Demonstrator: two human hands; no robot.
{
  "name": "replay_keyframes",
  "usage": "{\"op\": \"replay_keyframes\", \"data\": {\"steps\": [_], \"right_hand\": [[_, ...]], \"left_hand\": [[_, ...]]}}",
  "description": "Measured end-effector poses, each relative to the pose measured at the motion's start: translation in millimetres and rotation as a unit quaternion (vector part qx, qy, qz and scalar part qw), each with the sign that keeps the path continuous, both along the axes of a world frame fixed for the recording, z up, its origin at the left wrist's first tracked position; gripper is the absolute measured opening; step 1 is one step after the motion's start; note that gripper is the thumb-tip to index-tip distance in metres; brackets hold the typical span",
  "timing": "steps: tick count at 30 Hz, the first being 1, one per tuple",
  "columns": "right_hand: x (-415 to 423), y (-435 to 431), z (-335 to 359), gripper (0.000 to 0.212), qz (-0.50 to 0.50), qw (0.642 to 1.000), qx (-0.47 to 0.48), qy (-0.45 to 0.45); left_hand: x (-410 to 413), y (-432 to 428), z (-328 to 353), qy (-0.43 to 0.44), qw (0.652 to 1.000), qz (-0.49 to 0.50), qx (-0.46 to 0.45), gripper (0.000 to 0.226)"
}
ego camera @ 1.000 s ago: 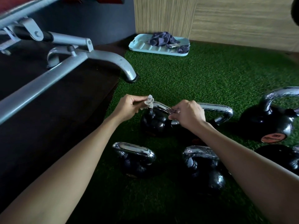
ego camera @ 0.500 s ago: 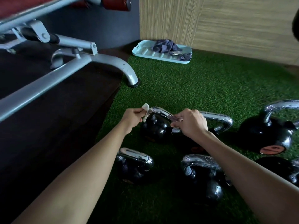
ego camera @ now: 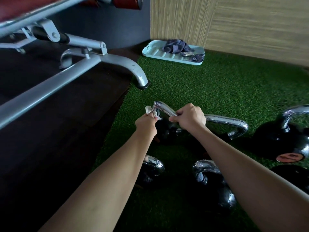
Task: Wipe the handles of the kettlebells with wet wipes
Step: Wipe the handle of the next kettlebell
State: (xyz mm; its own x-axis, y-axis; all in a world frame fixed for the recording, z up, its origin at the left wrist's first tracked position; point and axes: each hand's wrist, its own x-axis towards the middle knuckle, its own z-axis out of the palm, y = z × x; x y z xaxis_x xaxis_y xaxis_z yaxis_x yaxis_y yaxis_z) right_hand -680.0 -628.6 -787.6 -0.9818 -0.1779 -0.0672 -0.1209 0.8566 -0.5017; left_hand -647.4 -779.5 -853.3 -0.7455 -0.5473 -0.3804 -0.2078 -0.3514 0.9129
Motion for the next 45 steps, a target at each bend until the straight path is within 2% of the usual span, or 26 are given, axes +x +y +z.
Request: {"op": "replay_keyframes", "data": {"steps": [2,4,9,14,19,23,26,29,32,39,43,45], "right_hand": [[-1.7,-2.8,3.8,0.033,0.036,0.999,0.002,-0.020],[-4.3,1.0,10.2,0.029,0.087,0.995,0.012,-0.041],[-11.9,17.2,18.5,0.034,0.151,0.984,0.004,-0.097],[-15.4,23.2,6.6,0.044,0.137,0.983,-0.051,-0.111],[-11.5,25.9,3.9,0.041,0.104,0.990,-0.065,-0.063],[-6.9,20.9,3.7,0.038,0.090,0.993,-0.064,-0.030],[-7.1,14.7,4.8,0.039,0.078,0.994,-0.070,-0.031],[-9.1,10.8,7.0,0.038,0.062,0.996,-0.063,-0.030],[-9.8,8.2,8.7,0.038,0.059,0.996,-0.061,-0.029],[-10.9,7.9,8.3,0.037,0.046,0.995,-0.084,-0.041],[-10.0,7.5,10.2,0.038,0.043,0.994,-0.094,-0.038],[-12.2,7.5,14.0,0.036,0.069,0.993,-0.077,-0.061]], "left_hand": [[-4.9,-1.4,-3.1,0.000,0.999,0.037,0.021,0.034],[-0.4,-1.1,0.2,-0.022,0.997,0.071,-0.007,0.030],[6.6,-7.7,-11.3,-0.010,0.988,0.036,-0.152,0.037],[14.7,-12.2,-6.1,-0.001,0.957,0.011,-0.290,0.034],[19.2,-7.5,4.7,0.019,0.916,0.012,-0.401,0.036],[12.4,-7.6,10.0,-0.044,0.925,0.026,-0.375,0.032],[11.2,-3.2,12.0,-0.042,0.940,0.002,-0.338,0.013],[17.7,2.3,21.0,-0.018,0.968,-0.063,-0.244,0.036],[19.2,-0.8,21.0,0.020,0.989,-0.073,-0.126,0.038],[16.0,8.6,13.7,0.052,0.985,0.050,-0.158,0.040],[18.3,22.5,19.0,0.053,0.962,0.061,-0.259,0.038],[18.6,24.8,20.2,0.054,0.957,0.061,-0.280,0.038]]}}
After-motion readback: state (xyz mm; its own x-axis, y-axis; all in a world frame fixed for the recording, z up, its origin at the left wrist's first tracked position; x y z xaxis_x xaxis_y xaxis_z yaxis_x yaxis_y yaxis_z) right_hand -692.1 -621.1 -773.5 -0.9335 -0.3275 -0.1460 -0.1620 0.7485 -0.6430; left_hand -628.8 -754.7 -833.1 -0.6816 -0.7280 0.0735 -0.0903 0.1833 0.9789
